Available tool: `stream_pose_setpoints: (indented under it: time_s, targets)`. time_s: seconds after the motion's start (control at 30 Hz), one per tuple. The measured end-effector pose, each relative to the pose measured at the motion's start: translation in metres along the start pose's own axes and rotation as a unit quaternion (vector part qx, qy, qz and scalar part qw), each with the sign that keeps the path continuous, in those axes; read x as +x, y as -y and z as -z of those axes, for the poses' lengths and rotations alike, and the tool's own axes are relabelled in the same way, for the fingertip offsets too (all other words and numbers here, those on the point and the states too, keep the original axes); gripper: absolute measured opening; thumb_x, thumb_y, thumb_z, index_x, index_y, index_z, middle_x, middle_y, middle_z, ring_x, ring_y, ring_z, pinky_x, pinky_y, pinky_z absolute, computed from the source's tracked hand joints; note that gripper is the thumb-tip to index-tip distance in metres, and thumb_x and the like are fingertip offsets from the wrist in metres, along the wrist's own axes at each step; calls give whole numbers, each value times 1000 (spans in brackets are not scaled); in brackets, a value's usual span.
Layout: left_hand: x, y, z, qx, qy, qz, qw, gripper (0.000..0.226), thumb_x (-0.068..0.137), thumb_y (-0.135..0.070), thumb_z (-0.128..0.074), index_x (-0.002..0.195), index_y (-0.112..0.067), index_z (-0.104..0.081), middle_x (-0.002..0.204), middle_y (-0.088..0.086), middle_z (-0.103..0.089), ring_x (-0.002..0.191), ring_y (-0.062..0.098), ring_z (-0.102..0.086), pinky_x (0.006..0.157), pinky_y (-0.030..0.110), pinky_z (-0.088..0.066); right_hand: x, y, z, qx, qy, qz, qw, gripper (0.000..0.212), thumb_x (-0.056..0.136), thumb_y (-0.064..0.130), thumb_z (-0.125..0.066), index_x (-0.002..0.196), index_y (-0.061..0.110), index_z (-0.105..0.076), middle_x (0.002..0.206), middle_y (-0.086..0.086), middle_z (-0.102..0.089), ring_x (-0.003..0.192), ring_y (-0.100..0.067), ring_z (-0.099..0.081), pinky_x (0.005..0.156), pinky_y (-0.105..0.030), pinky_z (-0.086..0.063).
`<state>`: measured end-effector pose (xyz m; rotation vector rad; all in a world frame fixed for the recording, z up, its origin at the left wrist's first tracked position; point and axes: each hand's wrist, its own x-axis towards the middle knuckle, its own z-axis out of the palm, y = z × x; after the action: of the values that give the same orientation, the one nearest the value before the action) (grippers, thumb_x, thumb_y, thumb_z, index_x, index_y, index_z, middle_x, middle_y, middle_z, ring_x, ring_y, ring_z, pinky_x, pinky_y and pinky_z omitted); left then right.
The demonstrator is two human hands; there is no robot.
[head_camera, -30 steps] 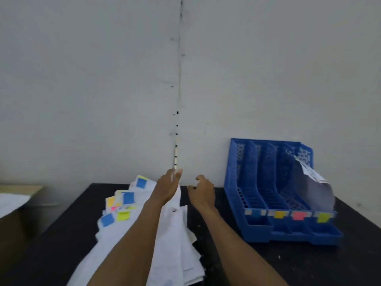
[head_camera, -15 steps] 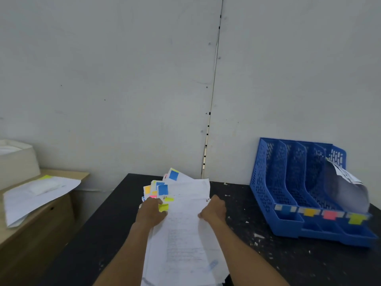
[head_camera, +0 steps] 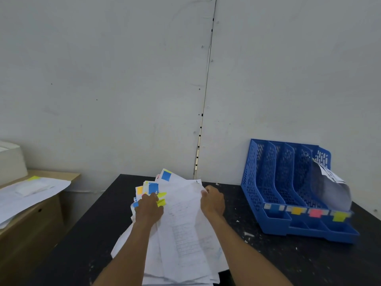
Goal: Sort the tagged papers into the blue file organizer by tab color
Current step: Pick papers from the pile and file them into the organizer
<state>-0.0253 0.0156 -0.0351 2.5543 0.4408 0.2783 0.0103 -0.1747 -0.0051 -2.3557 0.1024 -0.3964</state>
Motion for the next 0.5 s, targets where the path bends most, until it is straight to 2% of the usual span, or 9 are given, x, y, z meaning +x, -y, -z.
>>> stream_pose_setpoints:
  time_s: [0.13, 0.23, 0.33, 0.43, 0.5]
  targets:
    - [4, -6, 0, -81, -24, 6, 996, 33, 90, -22, -62, 118, -12, -48, 117, 11, -51, 106, 25, -55, 82, 31, -41, 7, 3, 4, 95, 10, 28, 995, 28, 97, 21, -43, 86, 2, -60, 80, -4, -60, 79, -23, -59, 71, -38, -51]
    - [4, -14, 3, -179, -64, 4, 982, 31, 88, -10, -62, 114, -8, -46, 108, 14, -58, 94, 26, -55, 75, 30, -38, 8, 0, 11, 147, 7, 37, 988, 31, 101, 19, -43, 76, 4, -55, 72, -3, -56, 69, -17, -54, 60, -29, -43]
    - [-2, -24, 12, -232, -111, 14, 966, 16, 90, -2, -56, 100, -9, -46, 97, 9, -57, 86, 21, -51, 73, 29, -35, 9, -3, 17, 167, -14, 43, 985, 37, 101, 15, -41, 65, 13, -47, 64, 2, -49, 61, -8, -43, 54, -21, -31]
    - [-3, -29, 19, -255, -147, 32, 955, 14, 91, 5, -48, 91, -9, -50, 92, 6, -54, 86, 23, -53, 71, 29, -36, 8, -6, 20, 164, -22, 45, 985, 40, 101, 15, -42, 61, 17, -45, 63, 4, -49, 59, -6, -42, 52, -18, -29]
    - [-3, -29, 19, -264, -147, 26, 953, 16, 90, 7, -49, 89, -9, -52, 93, 6, -55, 86, 23, -53, 71, 29, -37, 6, -9, 21, 144, -36, 50, 988, 36, 101, 17, -43, 67, 14, -52, 67, 2, -54, 62, -8, -48, 52, -18, -32]
